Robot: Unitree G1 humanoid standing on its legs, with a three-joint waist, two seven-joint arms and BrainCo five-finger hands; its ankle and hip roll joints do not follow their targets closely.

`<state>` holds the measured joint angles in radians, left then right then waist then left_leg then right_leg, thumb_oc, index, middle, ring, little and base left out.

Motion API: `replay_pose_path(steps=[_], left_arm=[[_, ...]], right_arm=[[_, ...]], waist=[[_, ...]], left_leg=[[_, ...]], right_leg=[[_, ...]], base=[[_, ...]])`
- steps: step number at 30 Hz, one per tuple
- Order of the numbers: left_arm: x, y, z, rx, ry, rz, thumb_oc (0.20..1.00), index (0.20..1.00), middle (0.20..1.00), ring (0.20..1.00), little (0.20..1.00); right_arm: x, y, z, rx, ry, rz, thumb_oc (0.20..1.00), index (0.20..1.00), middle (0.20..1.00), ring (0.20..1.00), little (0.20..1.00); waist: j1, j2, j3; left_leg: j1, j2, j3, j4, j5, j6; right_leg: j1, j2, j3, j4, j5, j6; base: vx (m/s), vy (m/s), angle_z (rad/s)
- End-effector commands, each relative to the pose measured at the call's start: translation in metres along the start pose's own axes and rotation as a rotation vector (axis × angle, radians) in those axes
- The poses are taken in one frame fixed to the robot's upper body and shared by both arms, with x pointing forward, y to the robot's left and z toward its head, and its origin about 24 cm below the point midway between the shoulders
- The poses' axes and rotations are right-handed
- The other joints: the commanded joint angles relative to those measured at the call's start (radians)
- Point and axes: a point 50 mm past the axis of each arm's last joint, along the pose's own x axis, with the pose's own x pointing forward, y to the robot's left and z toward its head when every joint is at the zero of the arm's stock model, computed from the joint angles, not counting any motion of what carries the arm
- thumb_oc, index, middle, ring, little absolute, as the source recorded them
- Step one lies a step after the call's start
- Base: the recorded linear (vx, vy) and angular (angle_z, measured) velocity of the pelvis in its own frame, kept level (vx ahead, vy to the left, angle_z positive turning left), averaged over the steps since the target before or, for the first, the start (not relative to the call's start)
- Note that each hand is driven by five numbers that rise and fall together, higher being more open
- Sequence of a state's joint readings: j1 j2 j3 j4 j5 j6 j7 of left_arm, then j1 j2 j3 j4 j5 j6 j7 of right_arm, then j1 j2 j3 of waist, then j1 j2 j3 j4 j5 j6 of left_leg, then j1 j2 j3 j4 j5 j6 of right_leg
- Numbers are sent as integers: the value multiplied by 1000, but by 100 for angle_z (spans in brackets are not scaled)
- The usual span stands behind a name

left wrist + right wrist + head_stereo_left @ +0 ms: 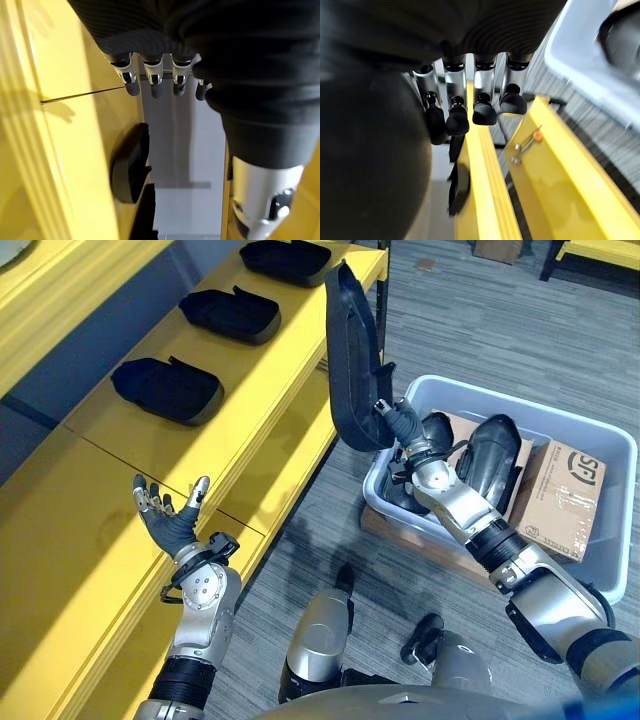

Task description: Move parts from the plastic box to the shelf.

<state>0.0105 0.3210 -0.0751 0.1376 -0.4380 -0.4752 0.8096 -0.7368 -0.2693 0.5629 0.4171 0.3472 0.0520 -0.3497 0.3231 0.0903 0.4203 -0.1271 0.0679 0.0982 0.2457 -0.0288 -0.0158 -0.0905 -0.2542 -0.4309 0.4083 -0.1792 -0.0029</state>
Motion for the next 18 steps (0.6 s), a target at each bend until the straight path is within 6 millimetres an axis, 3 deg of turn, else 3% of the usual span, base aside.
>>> replay_pose_path(steps=[1, 6, 15, 18], left_arm=[[6, 3, 24, 2, -142, -27, 1000, 1000, 1000, 1000, 1000], [10, 0, 30, 7, -174, -41, 1000, 1000, 1000, 1000, 1000], [18, -6, 37, -12, -184, -86, 1000, 1000, 1000, 1000, 1000], [17, -10, 38, 26, -206, -128, 1000, 1000, 1000, 1000, 1000]], right_arm=[[3, 13, 45, 66, -205, 41, 200, 200, 200, 200, 200], [2, 28, 58, 81, -248, 78, 200, 200, 200, 200, 200], [-3, 54, 78, 67, -318, 125, 200, 200, 200, 200, 200], [-8, 63, 78, 77, -329, 151, 200, 200, 200, 200, 200]], waist=[[26, -46, -31], [58, -65, -15], [106, -108, -6], [118, -129, -14]], left_leg=[[-10, 30, -102, -85, 107, -45], [-27, 8, -100, -55, 77, -41], [-77, -39, -95, 6, 33, -10], [-76, -66, -113, 19, 9, 27]], right_leg=[[111, -34, -13, -70, 78, 74], [142, -50, -23, -90, 76, 97], [209, -77, -43, -173, 141, 126], [178, -116, -30, -41, 195, 133]], base=[[-13, 68, 12], [21, 88, 25], [23, 89, 11], [58, 122, -4]])
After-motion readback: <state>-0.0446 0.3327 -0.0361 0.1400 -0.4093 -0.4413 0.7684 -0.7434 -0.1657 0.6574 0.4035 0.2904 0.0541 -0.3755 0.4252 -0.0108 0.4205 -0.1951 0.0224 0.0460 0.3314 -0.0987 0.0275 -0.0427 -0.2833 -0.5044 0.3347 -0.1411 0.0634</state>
